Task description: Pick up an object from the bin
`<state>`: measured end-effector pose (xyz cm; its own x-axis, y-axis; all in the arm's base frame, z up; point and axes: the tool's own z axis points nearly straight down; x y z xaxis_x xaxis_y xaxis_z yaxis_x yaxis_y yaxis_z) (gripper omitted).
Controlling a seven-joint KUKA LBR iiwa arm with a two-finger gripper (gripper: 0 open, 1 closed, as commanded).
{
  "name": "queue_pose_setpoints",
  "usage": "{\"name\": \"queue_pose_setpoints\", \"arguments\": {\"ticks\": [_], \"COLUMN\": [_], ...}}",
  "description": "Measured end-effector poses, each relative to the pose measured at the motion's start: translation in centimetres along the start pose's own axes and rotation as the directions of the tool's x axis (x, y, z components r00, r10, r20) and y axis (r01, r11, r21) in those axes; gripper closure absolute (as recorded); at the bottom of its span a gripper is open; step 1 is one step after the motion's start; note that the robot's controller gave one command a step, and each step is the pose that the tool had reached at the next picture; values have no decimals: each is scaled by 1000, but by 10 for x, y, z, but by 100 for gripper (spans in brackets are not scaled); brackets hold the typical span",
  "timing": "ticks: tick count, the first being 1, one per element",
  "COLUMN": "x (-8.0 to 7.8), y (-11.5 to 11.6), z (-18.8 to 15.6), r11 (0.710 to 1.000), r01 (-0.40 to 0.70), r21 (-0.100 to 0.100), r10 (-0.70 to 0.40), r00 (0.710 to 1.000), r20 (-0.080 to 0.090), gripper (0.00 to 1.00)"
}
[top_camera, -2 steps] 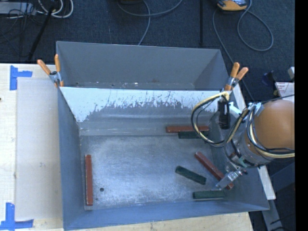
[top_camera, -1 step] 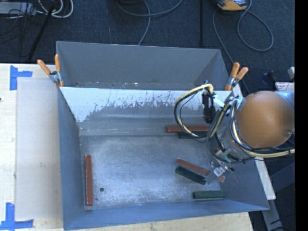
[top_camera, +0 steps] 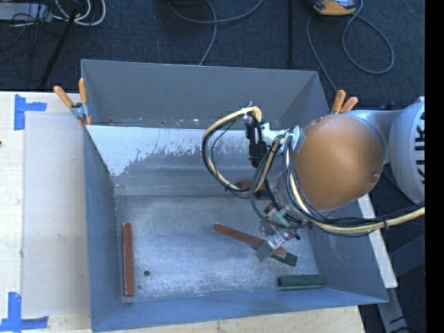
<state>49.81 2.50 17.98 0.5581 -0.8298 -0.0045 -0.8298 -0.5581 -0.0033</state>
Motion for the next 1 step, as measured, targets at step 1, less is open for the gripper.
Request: {"name": "queue_pose_setpoints", "arguments": {"ticks": [1], "x": [-12], "y": [5], "z": [-41], "r11": [1000], "r01": [-14], "r21": [-2], "r10": [14], "r00": [1000], "r20": [-3], "gripper": [100]}}
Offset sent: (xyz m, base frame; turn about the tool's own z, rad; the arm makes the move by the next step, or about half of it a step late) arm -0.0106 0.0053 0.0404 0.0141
